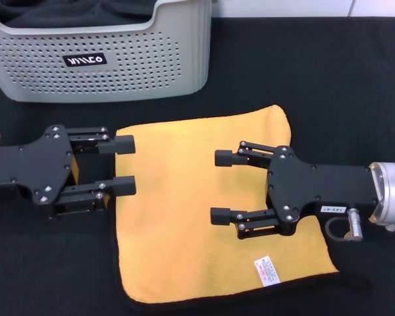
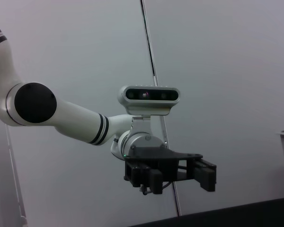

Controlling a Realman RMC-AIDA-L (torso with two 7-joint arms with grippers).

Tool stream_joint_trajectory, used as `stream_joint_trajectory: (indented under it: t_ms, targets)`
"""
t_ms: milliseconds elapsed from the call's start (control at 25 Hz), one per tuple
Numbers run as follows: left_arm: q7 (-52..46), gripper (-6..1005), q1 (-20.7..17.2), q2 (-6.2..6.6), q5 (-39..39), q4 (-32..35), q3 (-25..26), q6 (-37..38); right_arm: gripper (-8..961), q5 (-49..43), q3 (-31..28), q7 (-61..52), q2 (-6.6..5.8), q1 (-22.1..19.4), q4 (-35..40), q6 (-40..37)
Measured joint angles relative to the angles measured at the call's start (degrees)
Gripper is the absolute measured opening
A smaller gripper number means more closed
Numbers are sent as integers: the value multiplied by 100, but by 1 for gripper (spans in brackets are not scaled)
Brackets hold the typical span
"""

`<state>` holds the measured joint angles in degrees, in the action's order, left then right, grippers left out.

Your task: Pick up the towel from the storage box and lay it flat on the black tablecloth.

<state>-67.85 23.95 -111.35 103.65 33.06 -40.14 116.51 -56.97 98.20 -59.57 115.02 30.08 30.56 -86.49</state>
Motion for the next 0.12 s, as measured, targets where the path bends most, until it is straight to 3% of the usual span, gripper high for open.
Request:
stream_joint_trajectory:
  t_ms: [120]
  targets:
    - [1,581,-37,0,0,-2,2,0,868,-13,-11,-47,-15,20,15,-2]
